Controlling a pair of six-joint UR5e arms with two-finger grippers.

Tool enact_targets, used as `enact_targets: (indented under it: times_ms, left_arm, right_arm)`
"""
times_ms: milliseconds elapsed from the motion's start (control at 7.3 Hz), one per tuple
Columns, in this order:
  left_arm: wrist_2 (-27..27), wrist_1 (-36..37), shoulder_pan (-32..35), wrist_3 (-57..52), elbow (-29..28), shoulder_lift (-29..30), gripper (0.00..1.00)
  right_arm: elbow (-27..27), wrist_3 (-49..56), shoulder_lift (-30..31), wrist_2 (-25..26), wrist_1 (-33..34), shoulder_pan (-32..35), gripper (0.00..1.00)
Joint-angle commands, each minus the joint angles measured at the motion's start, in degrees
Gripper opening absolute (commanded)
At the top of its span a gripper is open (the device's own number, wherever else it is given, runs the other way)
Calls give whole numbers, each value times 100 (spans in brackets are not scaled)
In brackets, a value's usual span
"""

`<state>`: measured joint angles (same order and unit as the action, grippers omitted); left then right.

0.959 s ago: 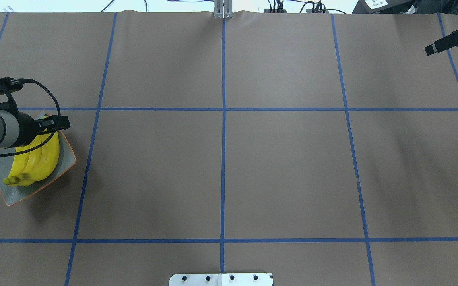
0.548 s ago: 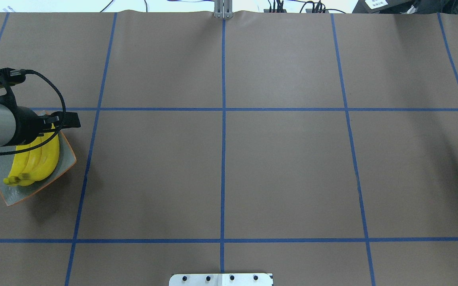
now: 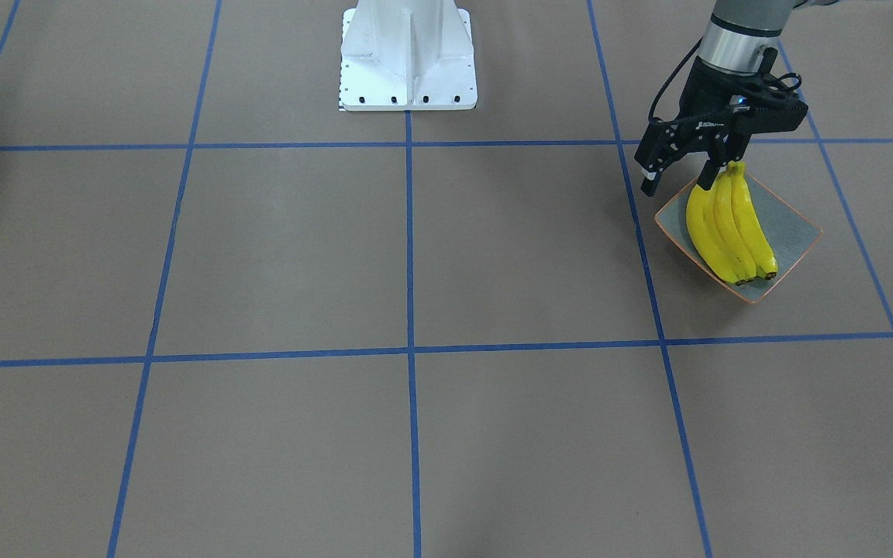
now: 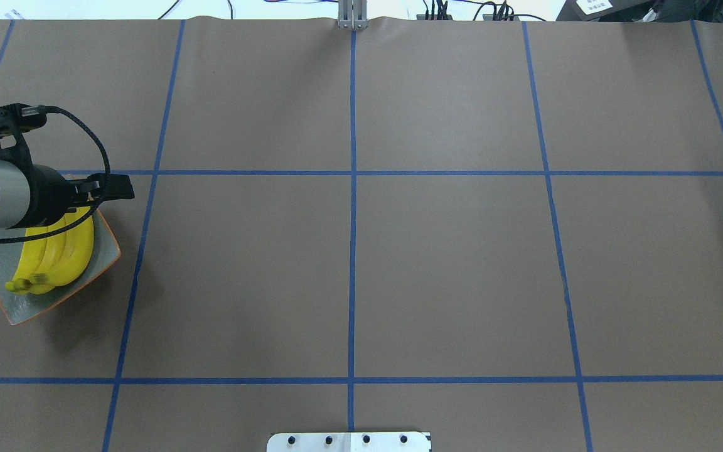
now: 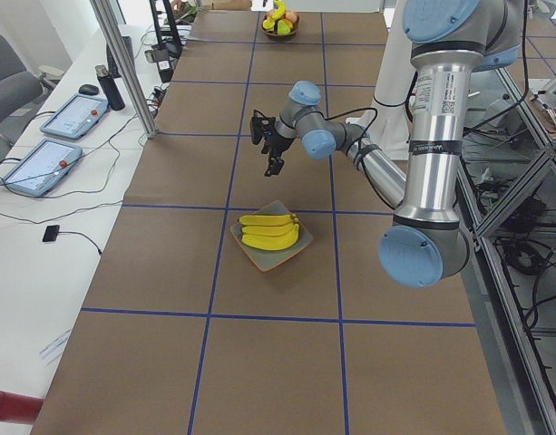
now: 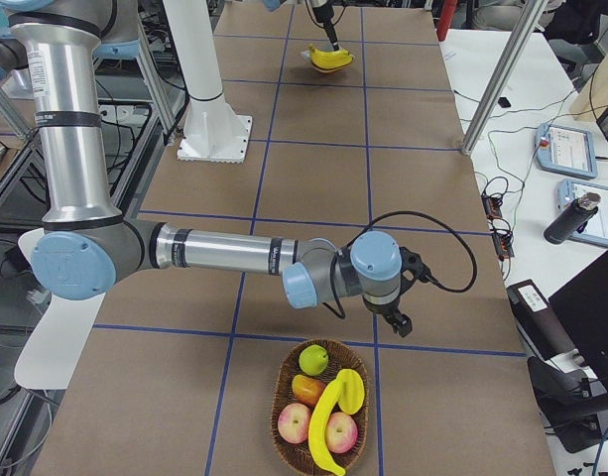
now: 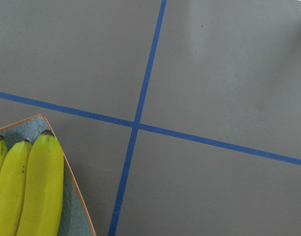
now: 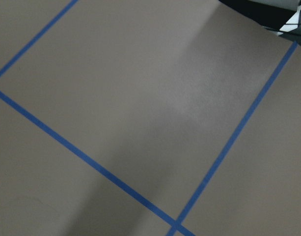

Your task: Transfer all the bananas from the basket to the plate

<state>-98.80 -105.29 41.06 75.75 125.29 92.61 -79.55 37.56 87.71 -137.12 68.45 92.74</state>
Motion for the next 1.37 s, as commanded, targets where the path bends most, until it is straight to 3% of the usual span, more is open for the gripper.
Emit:
enact_targets:
  times_ms: [0, 685, 1233]
  left_arm:
    - [1, 0, -2, 1, -4, 46, 100]
    - [10, 0, 16, 1, 13, 47, 100]
    - [45, 0, 16, 1, 22, 12, 100]
  right_arm:
    - [316, 1092, 359, 176, -16, 86, 100]
    - [711, 1614, 581, 1212, -251, 86, 100]
    - [959, 1158, 510, 1188, -482, 51, 99]
